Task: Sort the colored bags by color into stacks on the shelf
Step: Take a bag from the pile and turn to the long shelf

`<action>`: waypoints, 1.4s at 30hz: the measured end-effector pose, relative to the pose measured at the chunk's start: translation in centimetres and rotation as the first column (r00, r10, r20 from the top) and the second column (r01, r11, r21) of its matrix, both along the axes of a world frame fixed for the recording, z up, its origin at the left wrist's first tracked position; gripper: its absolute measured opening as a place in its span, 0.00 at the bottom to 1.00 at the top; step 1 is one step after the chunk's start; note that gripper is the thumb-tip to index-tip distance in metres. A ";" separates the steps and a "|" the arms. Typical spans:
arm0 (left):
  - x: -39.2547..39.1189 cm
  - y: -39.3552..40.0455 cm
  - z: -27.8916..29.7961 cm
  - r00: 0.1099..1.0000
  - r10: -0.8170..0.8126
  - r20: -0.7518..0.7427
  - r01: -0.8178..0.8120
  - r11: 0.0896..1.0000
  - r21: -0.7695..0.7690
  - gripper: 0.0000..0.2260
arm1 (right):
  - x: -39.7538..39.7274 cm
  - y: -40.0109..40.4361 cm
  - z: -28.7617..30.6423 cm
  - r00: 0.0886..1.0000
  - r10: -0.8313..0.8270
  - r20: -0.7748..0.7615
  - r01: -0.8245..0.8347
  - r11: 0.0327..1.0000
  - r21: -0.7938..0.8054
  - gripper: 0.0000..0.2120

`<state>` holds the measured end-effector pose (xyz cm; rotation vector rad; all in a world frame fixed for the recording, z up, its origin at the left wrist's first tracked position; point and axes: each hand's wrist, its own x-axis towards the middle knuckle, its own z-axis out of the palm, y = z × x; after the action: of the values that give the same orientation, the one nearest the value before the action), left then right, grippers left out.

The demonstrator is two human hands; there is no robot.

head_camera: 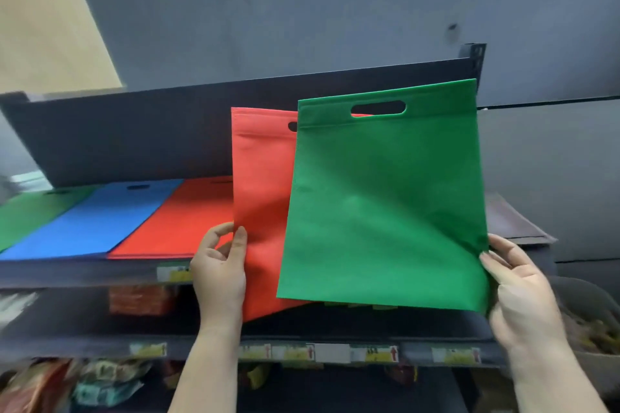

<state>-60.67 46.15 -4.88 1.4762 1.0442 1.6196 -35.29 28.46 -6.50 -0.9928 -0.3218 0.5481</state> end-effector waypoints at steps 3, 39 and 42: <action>-4.9 2.7 0.1 1.000 0.019 -0.014 -0.019 1.000 -0.023 0.03 | -4.7 3.5 0.1 0.999 0.048 -0.023 -0.048 0.999 0.000 0.14; -18.7 29.0 1.8 0.952 0.049 -0.301 -0.087 0.989 -0.115 0.02 | -18.8 33.0 3.2 0.971 0.236 -0.044 -0.231 0.969 0.087 0.14; -21.3 28.8 4.2 0.987 -0.139 0.078 0.151 0.973 -0.175 0.13 | -21.0 35.1 3.4 0.962 0.274 -0.012 -0.272 0.959 0.083 0.14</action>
<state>-81.97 74.95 -0.67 1.3375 0.9948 1.4225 -56.26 63.52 -3.14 -0.8677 -0.4605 0.7910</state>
